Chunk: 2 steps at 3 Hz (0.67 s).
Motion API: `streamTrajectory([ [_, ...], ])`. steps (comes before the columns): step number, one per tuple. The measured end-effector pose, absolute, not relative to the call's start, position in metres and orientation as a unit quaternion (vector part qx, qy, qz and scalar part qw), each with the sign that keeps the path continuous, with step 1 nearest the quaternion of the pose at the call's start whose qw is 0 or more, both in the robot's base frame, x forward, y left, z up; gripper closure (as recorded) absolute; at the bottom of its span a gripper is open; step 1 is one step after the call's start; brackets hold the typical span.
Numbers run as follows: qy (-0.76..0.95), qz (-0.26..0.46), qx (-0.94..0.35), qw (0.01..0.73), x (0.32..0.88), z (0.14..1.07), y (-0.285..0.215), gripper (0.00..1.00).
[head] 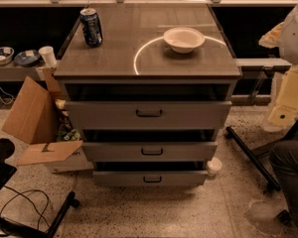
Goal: Open top drawer
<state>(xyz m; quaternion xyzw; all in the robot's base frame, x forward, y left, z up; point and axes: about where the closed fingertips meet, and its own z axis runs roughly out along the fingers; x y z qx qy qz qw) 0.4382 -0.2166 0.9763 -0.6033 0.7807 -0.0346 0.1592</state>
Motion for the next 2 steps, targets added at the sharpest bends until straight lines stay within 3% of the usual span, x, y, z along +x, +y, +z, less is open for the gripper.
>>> streamTrajectory([
  [2, 0.779, -0.023, -0.607, 0.155, 0.435, 0.959, -0.209, 0.00],
])
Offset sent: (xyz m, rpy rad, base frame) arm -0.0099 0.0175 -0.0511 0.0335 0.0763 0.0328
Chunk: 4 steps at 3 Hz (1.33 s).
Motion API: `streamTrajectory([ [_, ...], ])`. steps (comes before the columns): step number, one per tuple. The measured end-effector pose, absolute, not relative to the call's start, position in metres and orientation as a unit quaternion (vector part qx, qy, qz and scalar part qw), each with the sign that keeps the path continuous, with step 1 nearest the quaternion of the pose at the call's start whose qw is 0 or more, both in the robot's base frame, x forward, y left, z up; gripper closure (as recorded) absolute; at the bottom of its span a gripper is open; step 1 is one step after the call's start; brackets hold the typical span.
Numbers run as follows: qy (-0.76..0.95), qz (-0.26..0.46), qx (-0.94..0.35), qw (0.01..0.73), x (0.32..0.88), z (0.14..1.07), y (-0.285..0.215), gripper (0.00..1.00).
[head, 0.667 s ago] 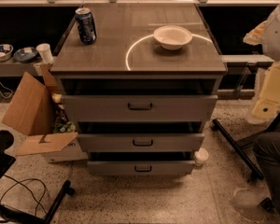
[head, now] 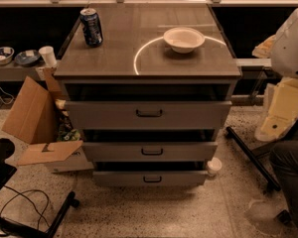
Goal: Open top drawer
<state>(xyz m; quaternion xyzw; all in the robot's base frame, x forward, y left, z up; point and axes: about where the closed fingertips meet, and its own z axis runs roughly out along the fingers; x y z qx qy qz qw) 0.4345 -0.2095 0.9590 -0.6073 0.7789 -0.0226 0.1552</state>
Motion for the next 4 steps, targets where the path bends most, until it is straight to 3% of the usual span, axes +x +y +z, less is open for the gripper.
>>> streamTrajectory([
  [2, 0.775, 0.025, -0.618, 0.133, 0.433, 0.844, -0.174, 0.00],
  [4, 0.755, 0.034, -0.642, 0.133, 0.475, 0.747, -0.140, 0.00],
])
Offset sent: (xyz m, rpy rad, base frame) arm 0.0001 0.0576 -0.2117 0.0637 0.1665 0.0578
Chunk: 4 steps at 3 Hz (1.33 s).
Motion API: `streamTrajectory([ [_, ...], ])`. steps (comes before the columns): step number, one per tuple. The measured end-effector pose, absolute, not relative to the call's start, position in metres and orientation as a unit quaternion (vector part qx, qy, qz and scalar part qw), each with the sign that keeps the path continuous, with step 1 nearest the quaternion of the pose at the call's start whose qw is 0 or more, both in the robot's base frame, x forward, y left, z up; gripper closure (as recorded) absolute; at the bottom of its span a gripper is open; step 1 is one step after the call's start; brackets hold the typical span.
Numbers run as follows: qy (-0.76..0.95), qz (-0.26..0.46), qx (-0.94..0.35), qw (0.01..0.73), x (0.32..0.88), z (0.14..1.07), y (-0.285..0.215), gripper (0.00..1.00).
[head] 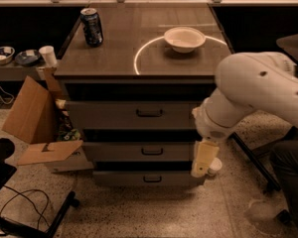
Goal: Open top drawer
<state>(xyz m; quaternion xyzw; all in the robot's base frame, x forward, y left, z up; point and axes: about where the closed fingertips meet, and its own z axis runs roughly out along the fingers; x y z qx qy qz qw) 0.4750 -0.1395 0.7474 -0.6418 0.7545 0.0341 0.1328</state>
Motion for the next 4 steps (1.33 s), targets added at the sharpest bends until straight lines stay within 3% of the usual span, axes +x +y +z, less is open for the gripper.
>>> streamTrajectory([
  [4, 0.694, -0.038, -0.718, 0.030, 0.613, 0.676, -0.123, 0.00],
])
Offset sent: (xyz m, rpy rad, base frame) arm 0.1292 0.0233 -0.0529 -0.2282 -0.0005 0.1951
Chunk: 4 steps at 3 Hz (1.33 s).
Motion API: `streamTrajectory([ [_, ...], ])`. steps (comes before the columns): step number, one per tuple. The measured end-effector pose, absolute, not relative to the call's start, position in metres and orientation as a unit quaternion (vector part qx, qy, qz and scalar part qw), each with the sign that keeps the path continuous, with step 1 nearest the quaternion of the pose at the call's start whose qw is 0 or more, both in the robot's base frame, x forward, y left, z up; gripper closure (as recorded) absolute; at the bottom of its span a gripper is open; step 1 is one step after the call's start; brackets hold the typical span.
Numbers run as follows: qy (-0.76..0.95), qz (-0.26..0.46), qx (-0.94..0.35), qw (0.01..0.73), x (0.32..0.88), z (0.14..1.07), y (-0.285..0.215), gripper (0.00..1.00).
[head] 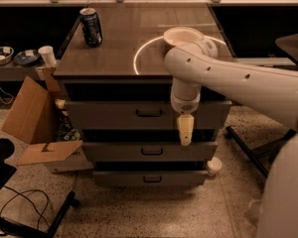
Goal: Open top drawer
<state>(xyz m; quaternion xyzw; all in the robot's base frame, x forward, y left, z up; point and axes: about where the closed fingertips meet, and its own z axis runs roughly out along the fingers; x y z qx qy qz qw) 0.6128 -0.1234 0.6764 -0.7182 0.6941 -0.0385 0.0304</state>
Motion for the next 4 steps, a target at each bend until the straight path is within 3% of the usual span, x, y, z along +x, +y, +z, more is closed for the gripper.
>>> streamTrajectory([
  [1, 0.696, -0.042, -0.717, 0.019, 0.622, 0.665, -0.126, 0.18],
  [4, 0.706, -0.046, -0.707, 0.008, 0.612, 0.676, -0.135, 0.87],
])
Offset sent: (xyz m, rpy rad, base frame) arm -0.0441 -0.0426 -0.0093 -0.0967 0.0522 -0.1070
